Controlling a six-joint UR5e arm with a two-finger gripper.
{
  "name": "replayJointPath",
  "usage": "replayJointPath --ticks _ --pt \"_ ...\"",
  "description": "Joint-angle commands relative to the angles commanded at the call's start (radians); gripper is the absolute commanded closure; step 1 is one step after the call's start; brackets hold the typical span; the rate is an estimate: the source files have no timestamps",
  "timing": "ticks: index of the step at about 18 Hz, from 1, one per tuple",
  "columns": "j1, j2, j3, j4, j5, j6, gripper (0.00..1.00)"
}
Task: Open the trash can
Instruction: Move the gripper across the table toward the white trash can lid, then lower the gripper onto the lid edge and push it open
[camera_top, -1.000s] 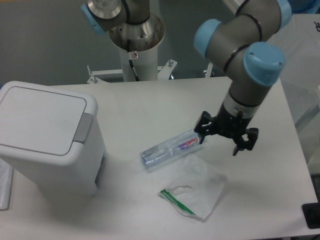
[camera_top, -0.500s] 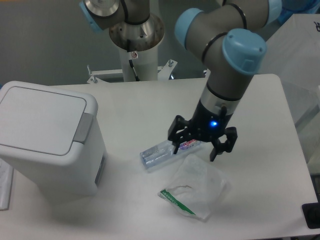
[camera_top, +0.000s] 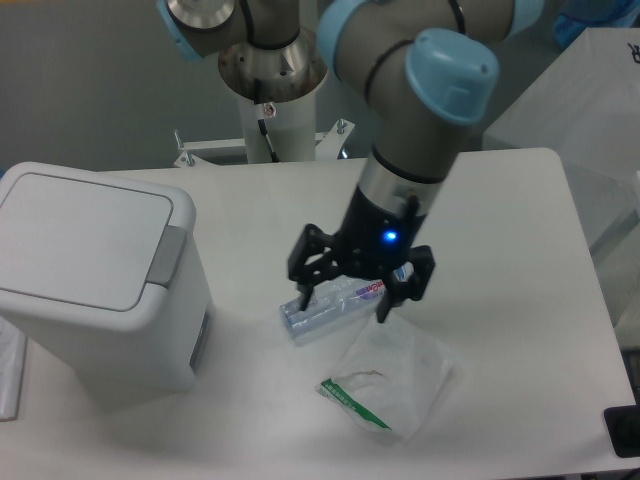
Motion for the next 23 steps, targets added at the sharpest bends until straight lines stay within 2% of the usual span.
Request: replayJointPath --ticks 5,11,23 --pt "-0.066 0.057 -0.052 -0.002 0.002 -0.017 0.0" --pt "-0.091 0.117 -0.149 0.009 0.011 -0.014 0.0" --pt "-0.109 0.104 -0.161 0.014 0.015 -0.008 0.0"
